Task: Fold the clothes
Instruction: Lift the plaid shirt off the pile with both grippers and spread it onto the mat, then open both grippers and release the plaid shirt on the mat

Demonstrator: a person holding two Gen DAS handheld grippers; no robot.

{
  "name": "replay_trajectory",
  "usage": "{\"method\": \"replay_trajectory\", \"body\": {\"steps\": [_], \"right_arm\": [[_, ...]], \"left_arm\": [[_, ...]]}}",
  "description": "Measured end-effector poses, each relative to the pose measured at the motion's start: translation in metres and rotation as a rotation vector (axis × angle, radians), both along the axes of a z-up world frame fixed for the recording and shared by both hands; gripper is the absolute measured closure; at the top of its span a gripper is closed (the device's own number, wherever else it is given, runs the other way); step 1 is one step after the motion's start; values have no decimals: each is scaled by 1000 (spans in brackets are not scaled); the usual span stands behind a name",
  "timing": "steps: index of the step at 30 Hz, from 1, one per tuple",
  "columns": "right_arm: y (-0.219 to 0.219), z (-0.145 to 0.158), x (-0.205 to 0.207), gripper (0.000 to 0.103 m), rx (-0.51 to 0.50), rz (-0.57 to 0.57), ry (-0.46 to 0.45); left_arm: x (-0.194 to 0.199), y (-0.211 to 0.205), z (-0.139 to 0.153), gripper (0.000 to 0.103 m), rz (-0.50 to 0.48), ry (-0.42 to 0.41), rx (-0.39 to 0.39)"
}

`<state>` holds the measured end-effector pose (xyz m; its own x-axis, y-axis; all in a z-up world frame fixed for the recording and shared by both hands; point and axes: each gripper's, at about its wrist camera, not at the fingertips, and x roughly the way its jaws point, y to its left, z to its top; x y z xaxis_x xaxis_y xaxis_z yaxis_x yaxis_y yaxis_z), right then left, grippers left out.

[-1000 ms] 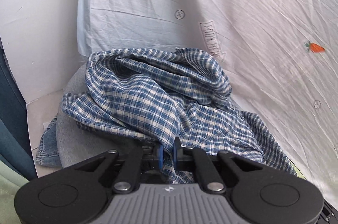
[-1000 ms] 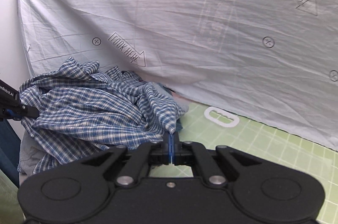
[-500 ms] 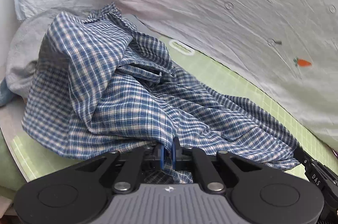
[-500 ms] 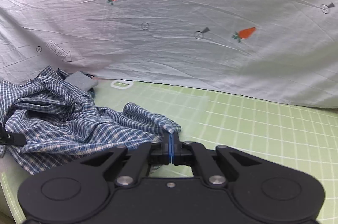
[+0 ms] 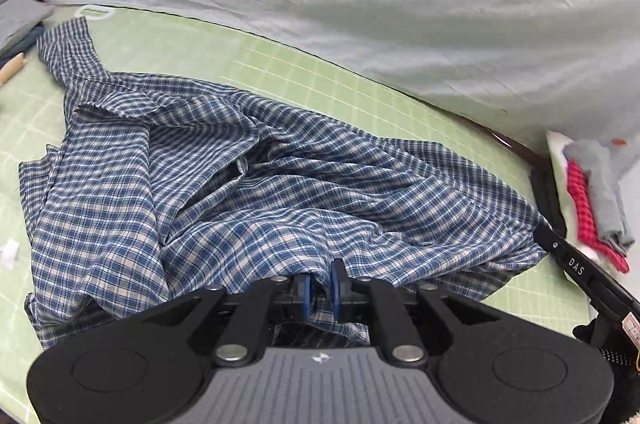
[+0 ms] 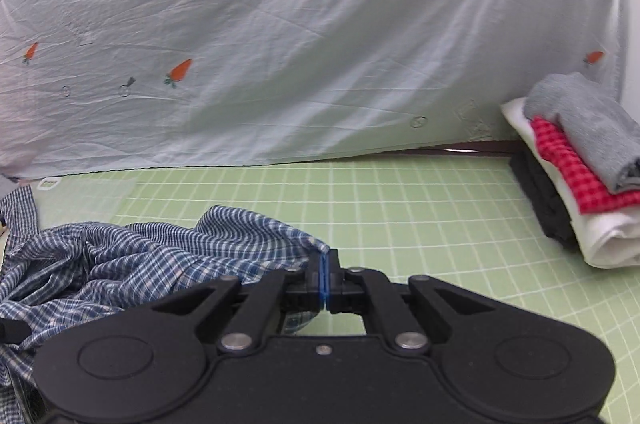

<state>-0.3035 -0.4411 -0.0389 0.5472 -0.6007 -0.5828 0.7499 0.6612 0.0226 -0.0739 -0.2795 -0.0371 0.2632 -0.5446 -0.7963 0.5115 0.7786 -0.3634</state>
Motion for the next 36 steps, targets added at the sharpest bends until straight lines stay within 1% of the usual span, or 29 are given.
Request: {"method": "replay_trajectory", "body": {"steps": [2,4,6,7,8,10,13,14,15,16,20,23,25,30,34,36], "right_arm": [[-4,-3,-21,102,10,-33,5],[-4,-8,-35,101,25,-42,17],[0,-12,-46,99,38,-39,30],[1,-14,-47,96,43,-39,38],[2,-16,-49,95,48,-40,46],[5,-15,-51,82,47,-52,46],[7,-12,-50,70,45,-57,38],[9,-12,-49,68,46,-55,38],[10,-12,-49,65,46,-53,38],[13,-13,-47,63,50,-47,39],[26,-18,-38,61,75,-10,51],[35,-19,-28,57,85,23,67],[42,-19,-22,52,84,46,75],[55,-16,-10,42,75,89,91],[61,-16,-2,33,79,98,114],[63,-16,1,30,75,103,120]], "left_arm": [[-3,0,0,87,-23,-3,6],[-2,6,1,85,-26,-14,22],[7,25,2,83,-6,-18,30],[7,24,3,81,12,-16,31],[6,25,3,79,35,-10,30],[5,34,5,72,88,5,30],[2,57,7,65,176,17,30],[3,64,8,62,208,14,41],[3,72,8,56,242,9,58],[3,80,8,55,273,1,79],[7,114,-2,55,366,26,131],[8,137,-15,55,423,70,183],[7,149,-25,54,441,97,213],[7,160,-49,53,442,163,257],[9,162,-59,52,429,195,258],[11,162,-60,51,424,205,258]]}}
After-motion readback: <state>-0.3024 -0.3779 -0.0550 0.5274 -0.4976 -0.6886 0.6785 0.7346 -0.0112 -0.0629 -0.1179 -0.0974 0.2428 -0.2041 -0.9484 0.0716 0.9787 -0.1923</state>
